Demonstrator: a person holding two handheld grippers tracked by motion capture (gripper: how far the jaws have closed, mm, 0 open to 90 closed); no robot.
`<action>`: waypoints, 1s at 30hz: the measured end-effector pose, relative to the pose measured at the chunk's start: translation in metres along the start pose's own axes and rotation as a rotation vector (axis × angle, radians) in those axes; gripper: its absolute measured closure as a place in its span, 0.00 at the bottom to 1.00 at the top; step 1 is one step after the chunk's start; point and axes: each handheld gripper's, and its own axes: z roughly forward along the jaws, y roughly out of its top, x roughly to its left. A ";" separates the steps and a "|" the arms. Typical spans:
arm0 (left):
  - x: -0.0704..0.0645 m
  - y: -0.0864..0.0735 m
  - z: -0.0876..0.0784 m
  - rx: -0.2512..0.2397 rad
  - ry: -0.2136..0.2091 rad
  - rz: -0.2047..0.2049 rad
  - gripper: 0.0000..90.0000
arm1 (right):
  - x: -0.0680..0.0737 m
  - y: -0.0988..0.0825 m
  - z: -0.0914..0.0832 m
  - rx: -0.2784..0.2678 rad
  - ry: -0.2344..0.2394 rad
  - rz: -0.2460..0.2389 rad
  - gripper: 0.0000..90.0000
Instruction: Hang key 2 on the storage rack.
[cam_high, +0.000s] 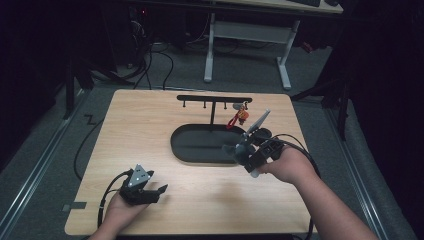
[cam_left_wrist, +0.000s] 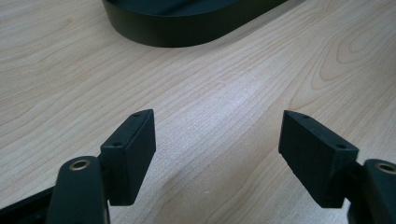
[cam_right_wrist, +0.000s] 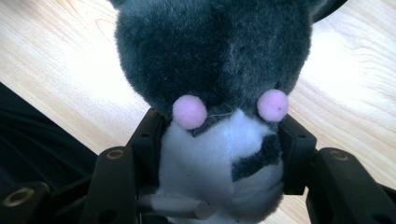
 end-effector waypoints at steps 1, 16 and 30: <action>0.000 0.000 0.000 -0.002 0.001 0.000 0.31 | 0.000 0.001 -0.004 -0.002 0.001 0.004 0.52; 0.000 0.000 0.001 0.002 0.001 0.001 0.31 | -0.009 0.029 -0.033 -0.008 0.008 0.033 0.52; -0.001 0.000 0.001 0.004 -0.003 0.006 0.31 | -0.017 0.068 -0.037 -0.003 -0.004 0.049 0.52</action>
